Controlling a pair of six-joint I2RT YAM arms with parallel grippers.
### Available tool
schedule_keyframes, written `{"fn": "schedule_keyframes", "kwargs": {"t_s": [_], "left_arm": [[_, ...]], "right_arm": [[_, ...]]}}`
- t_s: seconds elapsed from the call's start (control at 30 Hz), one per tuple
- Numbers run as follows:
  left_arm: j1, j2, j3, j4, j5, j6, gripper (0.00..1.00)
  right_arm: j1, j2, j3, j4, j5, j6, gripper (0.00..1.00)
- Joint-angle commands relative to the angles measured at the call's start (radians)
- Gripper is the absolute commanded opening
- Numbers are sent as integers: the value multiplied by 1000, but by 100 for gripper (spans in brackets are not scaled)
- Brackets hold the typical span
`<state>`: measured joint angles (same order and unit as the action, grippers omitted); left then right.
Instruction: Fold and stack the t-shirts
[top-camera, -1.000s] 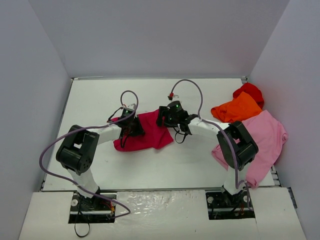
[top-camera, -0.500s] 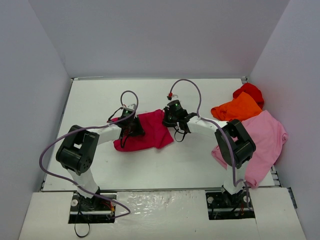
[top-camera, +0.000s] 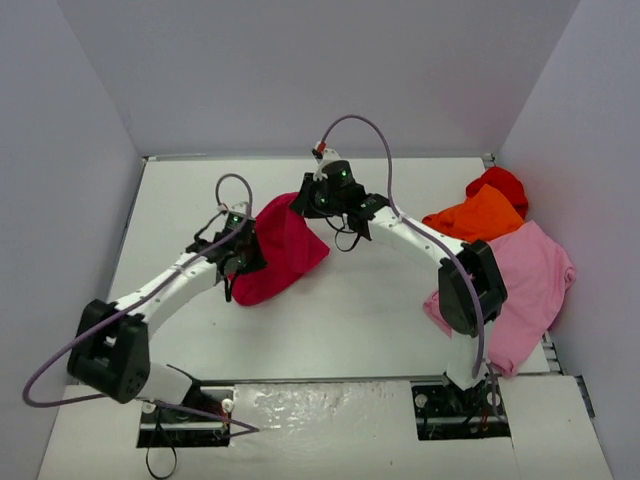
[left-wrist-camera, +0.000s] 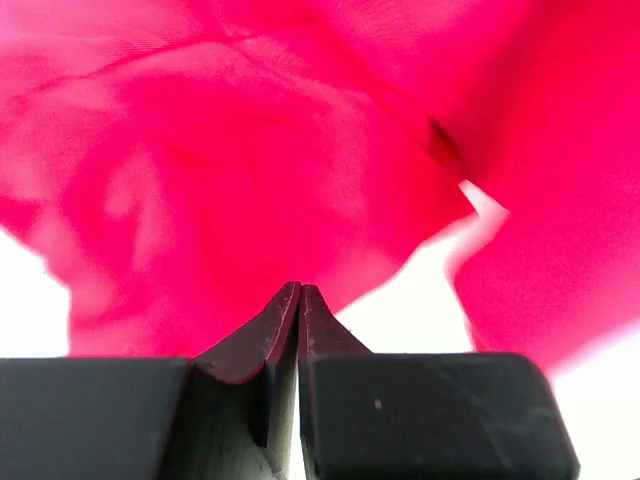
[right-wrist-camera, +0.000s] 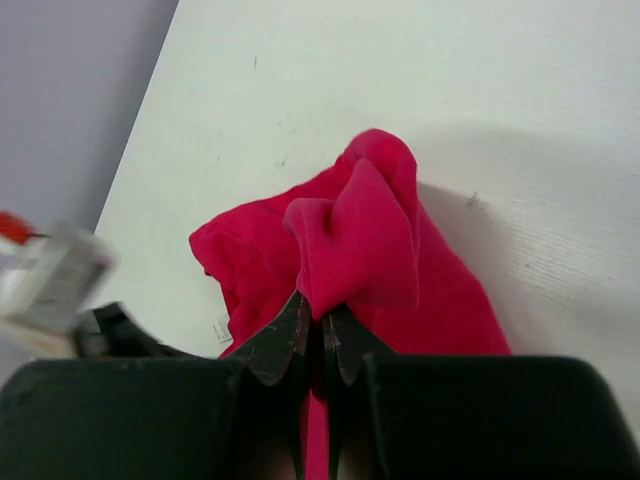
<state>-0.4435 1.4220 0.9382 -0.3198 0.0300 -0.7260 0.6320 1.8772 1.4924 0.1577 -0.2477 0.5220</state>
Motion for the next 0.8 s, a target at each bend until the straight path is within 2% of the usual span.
{"fn": "schedule_keyframes", "kwargs": {"t_s": [0.0,0.13,0.27,0.57,0.77], "left_arm": [[52,-299,42,-332,-215,-10,0],[89,-417,-54,-401,-167,-53,0],[95,-425,-128,-401,-174,-74,0],[96,-158,-31,-224,-230,-5,0],[124,-5,76,-209,-294,49,0]], "right_arm": [[3,5,-8,11,-34,-5,0],[-2,-16,-38,-4,2,-44,0],[-9,-27,-40,-18,11,-69,0],[-9,-24,-38,-18,-12,-58,0],[-9,-28,-33,-19,-18,-57,0]]}}
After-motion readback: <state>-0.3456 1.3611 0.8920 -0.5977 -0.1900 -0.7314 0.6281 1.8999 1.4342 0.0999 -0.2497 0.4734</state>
